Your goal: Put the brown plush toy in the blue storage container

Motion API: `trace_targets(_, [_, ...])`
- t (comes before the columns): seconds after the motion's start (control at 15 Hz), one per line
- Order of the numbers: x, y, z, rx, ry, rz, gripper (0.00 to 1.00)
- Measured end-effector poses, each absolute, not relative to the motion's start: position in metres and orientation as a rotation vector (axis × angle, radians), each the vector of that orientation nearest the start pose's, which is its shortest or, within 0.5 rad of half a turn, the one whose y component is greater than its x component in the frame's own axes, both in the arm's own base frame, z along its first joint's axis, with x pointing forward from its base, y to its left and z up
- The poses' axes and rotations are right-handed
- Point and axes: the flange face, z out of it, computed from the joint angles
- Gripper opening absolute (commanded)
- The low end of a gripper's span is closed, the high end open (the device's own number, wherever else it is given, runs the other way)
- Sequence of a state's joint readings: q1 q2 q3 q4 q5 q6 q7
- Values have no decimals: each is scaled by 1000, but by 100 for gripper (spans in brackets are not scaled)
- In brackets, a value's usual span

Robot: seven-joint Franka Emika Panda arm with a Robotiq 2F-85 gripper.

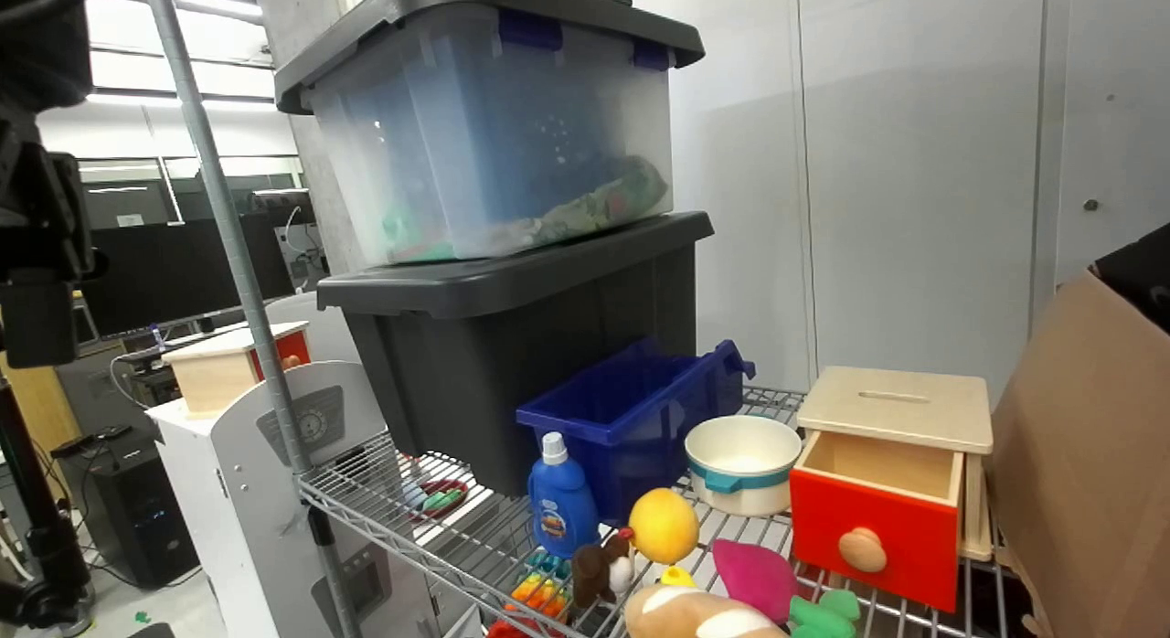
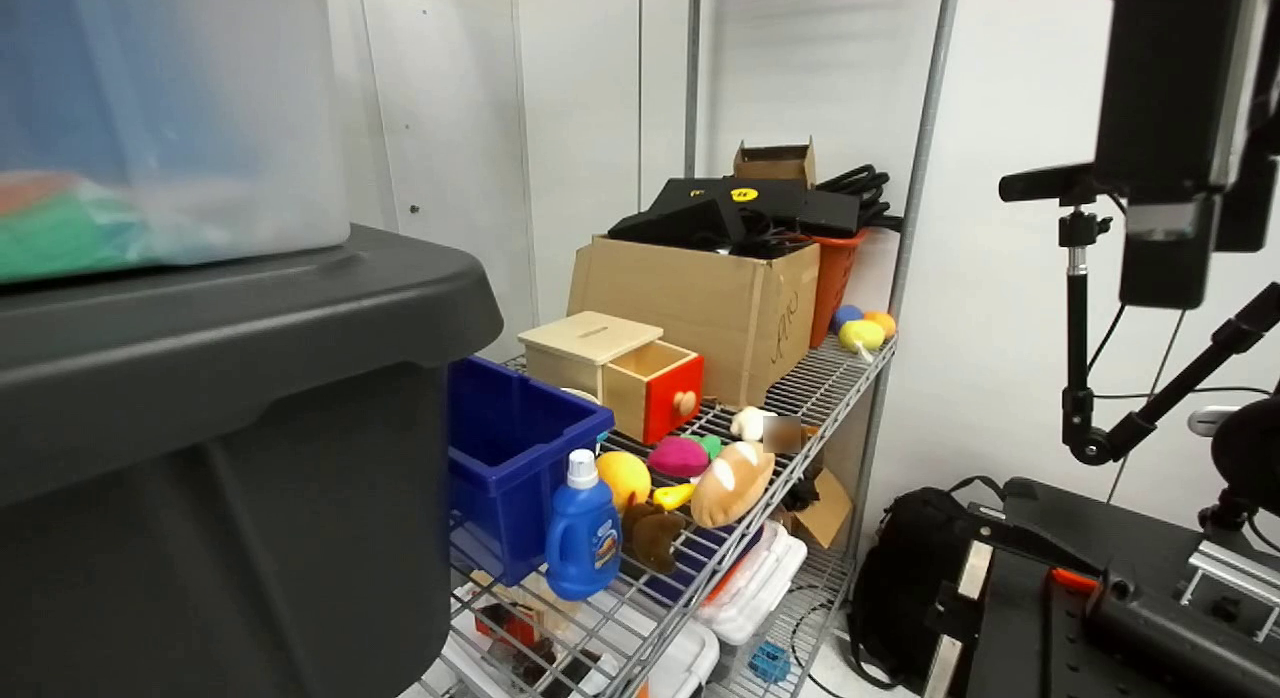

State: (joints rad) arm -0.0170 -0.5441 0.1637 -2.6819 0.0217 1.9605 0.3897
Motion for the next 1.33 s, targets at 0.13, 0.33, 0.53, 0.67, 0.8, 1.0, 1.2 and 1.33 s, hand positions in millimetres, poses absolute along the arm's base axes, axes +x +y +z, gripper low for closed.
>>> trace_targets(0.13, [338,44,386,-3201,475,262,100])
trace_targets(0.33, [338,33,385,-3195,497,266,100])
trace_targets(0.53, [340,26,389,-3215,455,254,100])
trace_targets(0.67, [344,25,394,-3242,398,237,100])
trace_targets(0.8, [350,25,399,-3266,321,223,100])
trace_targets(1.0, [359,27,404,-3289,154,200,100])
trace_targets(1.2, [365,26,407,-3284,-4,155,100])
trace_targets(1.33, [368,21,409,-3279,-71,130,100])
